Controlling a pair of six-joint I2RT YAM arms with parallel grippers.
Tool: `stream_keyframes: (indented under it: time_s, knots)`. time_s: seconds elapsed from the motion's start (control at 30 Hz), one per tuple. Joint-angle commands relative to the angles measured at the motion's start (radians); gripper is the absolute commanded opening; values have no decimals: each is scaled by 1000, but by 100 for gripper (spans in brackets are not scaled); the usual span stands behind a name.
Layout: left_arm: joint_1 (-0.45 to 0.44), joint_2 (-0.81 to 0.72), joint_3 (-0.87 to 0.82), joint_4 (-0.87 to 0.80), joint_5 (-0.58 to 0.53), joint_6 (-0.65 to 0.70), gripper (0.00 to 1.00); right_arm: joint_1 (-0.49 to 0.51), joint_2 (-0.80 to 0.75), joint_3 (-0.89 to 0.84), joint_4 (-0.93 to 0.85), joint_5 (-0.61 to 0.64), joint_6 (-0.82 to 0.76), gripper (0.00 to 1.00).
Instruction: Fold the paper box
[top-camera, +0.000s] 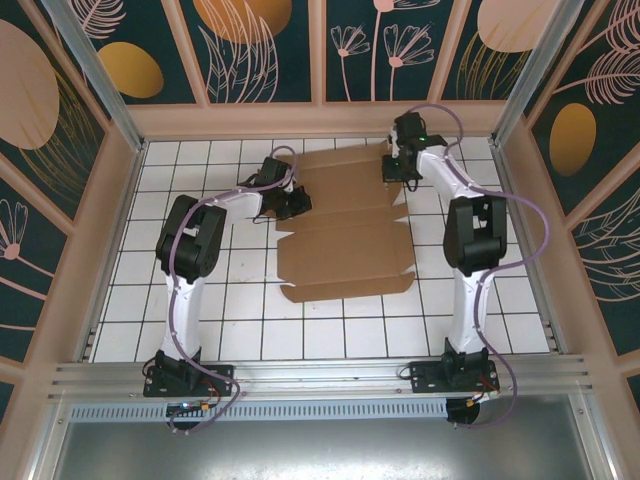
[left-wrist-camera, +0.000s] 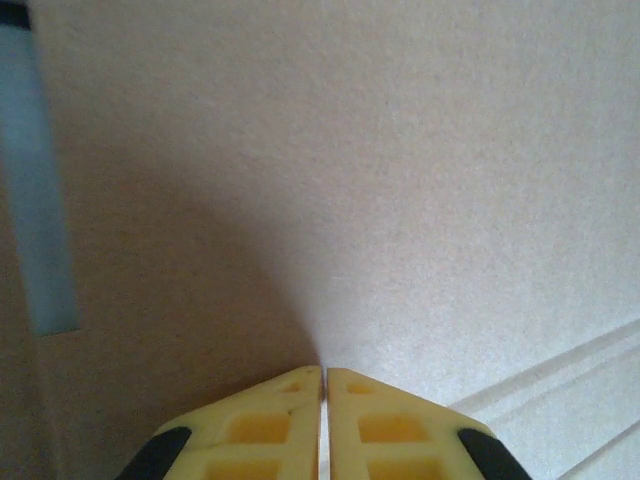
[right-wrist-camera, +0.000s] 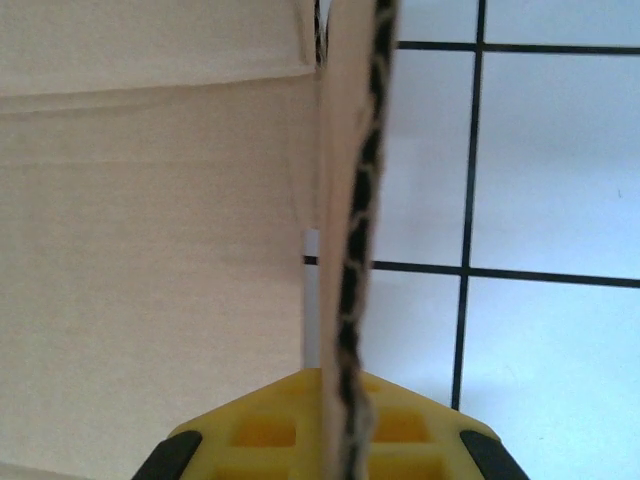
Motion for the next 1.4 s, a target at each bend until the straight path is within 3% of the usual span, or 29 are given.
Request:
stream_keyframes:
  time_s: [0.0,0.2,0.43,0.7,0.93,1.17,1.37]
  knots:
    - [-26,23,-13,41,50,-24,9,66,105,114,-154,170,4,4]
    - [-81,-11,-28,78,82,-32,6,171,291,352,-286,338,31,8]
    - [-78,-74,-61,135,88,-56,6,258,379,382,-291,380,49,16]
    - [-33,-123,-83,126,29,-77,3,258,345,353,-282,417,55,17]
    - [0,-75,-35,1,-72,-36,2,226,217,226,-223,266,65,18]
    - [0,-33,-13,-23,-66,-16,3,112,-8,-86,-14,-106,108,20]
    - [0,-1,1,-50,-82,-3,3,29,-105,-259,58,-114,97,20]
